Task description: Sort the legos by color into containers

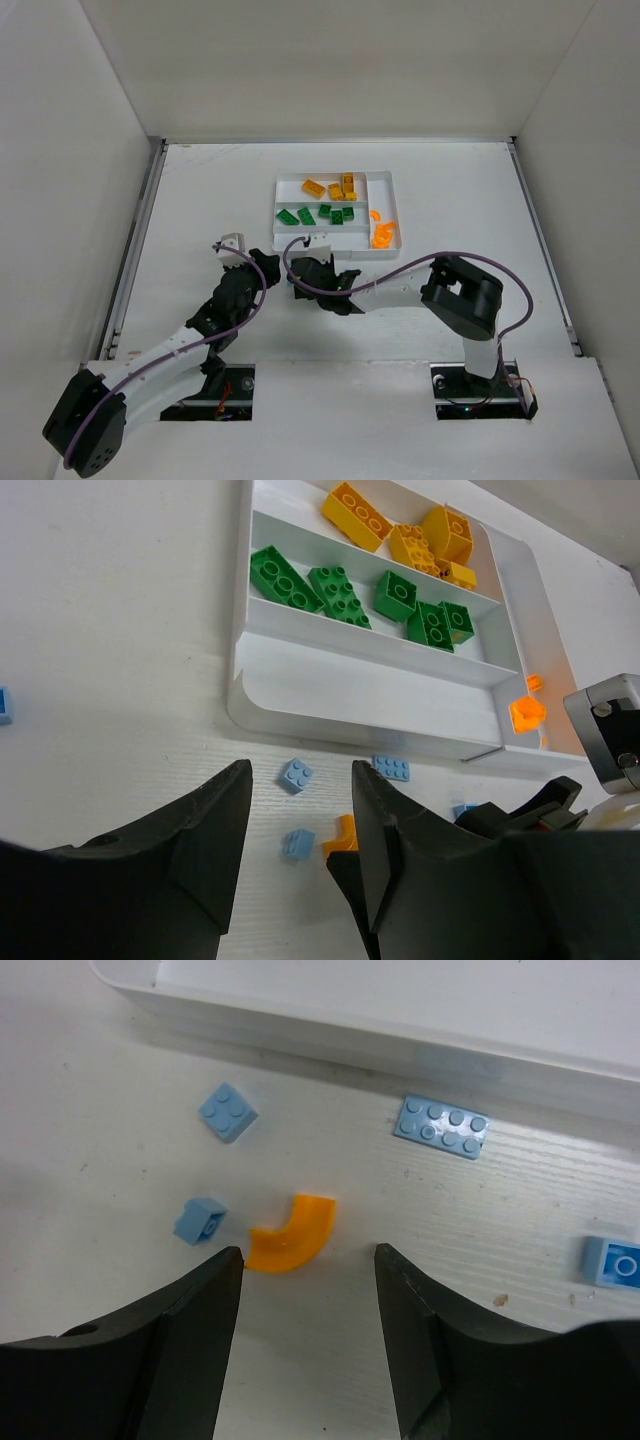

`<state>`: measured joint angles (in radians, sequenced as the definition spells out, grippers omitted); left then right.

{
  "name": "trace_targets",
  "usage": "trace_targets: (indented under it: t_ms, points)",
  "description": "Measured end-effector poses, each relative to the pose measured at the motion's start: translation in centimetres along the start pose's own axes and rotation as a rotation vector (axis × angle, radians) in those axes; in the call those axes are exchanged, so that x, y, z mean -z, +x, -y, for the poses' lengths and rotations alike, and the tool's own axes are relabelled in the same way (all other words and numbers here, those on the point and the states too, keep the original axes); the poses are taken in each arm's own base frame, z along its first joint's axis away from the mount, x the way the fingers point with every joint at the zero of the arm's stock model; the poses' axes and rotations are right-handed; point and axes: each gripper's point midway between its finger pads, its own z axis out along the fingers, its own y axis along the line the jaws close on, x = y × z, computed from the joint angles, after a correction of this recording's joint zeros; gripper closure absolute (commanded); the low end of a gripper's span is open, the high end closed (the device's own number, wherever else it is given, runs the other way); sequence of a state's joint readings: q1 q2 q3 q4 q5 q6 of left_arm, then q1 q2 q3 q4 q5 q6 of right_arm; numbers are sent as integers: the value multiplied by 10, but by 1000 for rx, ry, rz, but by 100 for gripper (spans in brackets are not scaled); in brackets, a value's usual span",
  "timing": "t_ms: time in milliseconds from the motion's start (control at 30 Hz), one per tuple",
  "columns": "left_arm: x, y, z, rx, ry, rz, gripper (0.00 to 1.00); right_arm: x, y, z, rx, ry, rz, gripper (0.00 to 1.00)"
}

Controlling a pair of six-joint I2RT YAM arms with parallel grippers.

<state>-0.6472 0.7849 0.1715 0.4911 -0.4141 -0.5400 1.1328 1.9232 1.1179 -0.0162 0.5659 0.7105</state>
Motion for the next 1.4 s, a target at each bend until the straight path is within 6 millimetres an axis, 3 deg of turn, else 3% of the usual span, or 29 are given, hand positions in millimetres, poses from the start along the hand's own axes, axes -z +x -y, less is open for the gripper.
trace_targets:
  t_ms: [500, 833, 1000, 1200, 1400]
  points:
    - [-1, -1, -3, 1, -11, 2, 58, -11, -6, 4, 99, 57, 26, 40]
    - [-2, -3, -6, 6, -18, 11, 58, -15, -8, 1, 136, 76, 53, 62]
    - [-2, -6, -5, 11, -16, 19, 54, -14, -8, 1, 138, 79, 60, 65]
    - [-1, -8, -4, 16, -11, 26, 51, 7, -7, 10, 141, 66, 59, 65]
    - [-1, -9, -3, 18, -8, 30, 53, 43, -42, 13, 55, -16, 113, 65]
